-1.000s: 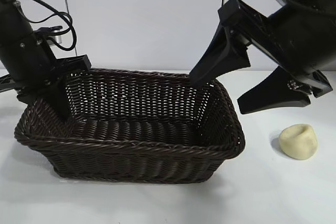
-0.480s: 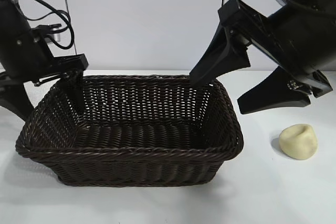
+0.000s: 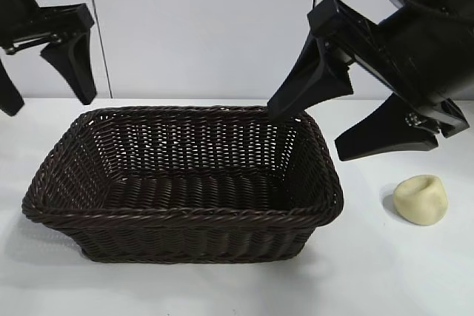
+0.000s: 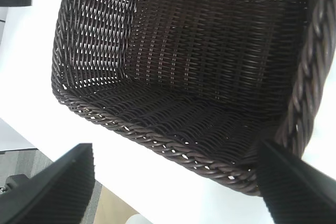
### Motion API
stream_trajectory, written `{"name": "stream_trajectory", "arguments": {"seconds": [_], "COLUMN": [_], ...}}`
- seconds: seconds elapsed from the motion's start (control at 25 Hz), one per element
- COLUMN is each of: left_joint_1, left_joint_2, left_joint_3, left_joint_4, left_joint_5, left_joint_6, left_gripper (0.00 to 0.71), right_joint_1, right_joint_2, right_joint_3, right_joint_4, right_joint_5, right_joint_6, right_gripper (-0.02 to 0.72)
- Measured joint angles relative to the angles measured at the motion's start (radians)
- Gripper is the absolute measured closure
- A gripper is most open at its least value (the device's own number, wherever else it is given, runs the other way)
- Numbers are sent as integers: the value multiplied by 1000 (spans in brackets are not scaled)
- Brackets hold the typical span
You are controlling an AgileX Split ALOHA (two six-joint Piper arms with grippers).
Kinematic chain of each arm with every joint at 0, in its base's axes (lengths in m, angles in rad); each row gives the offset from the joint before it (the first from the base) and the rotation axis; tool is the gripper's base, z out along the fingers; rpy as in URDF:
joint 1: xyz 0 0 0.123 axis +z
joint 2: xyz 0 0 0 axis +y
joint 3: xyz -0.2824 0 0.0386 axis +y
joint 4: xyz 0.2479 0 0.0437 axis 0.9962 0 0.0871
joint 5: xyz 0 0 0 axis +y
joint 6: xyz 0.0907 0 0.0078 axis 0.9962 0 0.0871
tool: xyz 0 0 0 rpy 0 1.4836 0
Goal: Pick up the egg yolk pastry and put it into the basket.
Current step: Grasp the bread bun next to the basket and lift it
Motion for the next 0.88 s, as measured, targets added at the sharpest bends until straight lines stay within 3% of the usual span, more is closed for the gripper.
{"name": "stream_trajectory", "arguments": {"seconds": [0.12,0.36,0.44,0.88], "left_joint_1": [54,217,234,235], "left_joint_2": [0,0,0,-105], "left_joint_3": [0,0,0,16], "left_joint_4": [29,91,121,144], "left_joint_5": [13,17,36,170], "left_joint_6": [0,0,0,0], "left_gripper": [81,81,81,81], "right_joint_1": [0,0,0,0], "right_joint_2": [0,0,0,0], "right_joint_3": [0,0,0,0], "right_joint_4": [0,0,0,0], "right_joint_5": [0,0,0,1], "right_joint_6": [0,0,0,0], "right_gripper": [100,100,100,100]}}
